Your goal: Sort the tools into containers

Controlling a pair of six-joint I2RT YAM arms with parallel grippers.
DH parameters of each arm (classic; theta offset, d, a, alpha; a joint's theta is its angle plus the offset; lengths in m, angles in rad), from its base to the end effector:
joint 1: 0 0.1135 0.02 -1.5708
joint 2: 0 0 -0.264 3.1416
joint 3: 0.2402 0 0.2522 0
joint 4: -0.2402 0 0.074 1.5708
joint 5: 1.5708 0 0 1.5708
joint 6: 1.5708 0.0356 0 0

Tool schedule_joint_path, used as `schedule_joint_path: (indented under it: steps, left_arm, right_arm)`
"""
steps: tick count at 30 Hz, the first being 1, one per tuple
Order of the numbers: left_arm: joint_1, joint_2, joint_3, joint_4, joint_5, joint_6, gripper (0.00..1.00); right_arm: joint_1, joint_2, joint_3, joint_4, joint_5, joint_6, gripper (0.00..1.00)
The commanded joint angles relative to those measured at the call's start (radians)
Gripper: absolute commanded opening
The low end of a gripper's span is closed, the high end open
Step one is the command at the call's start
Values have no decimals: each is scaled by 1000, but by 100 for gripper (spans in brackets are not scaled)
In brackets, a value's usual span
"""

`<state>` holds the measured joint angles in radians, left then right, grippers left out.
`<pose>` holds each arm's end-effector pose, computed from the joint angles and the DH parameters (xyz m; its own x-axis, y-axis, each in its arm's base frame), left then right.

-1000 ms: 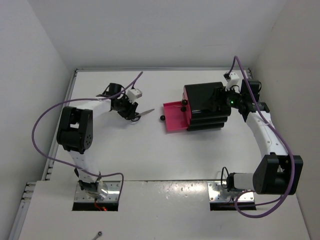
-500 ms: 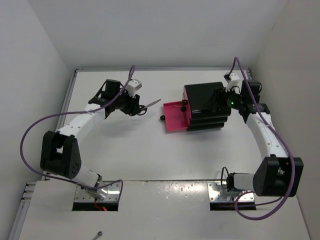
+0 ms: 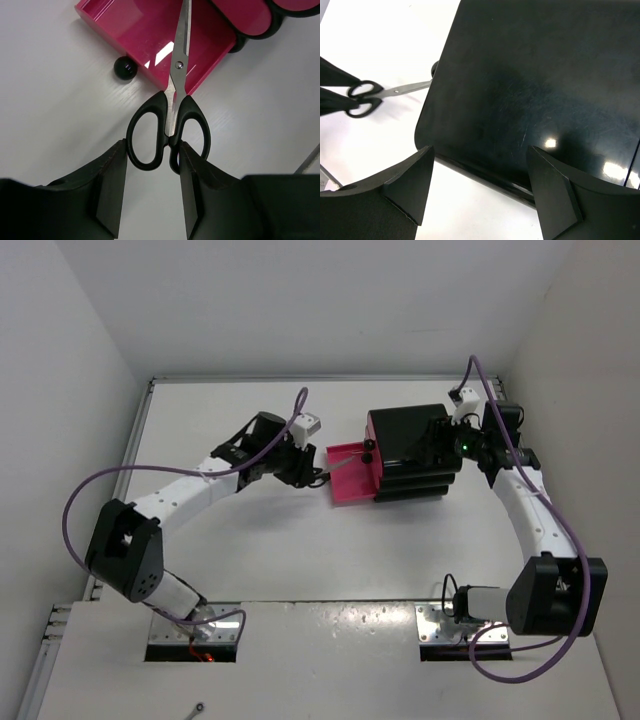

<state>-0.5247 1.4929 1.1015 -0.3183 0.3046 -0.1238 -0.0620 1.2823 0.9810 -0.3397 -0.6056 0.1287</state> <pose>0.2808 -0.1749 0.2684 -0.6430 0.2361 -0.7286 0.6000 0.7465 -0.2876 0.2801 0.0029 0.2894 -0.6438 0.1457 -0.7512 -0.3245 0.8371 0.4405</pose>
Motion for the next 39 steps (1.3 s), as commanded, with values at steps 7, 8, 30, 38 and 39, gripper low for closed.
schedule_joint_path:
  steps: [7,8,30,38,39]
  left_arm:
    - [-110,121,126,19,-234,-125,0]
    - [-122,133,138,19,-234,-125,0]
    - [-172,437,373,-39,-251,-234,0]
    - [-204,501,403,-8,-231,-278,0]
    - [-204,513,403,-8,-216,-278,0]
  right_arm:
    - [7,-15,-36,-70,10,25,75]
    - [7,-15,-36,-70,10,25,75]
    - [-12,-34,-64,-61,20,25,75]
    - [-12,-34,-73,-61,20,25,75]
    - [-12,-34,-73,-61,20,25,75]
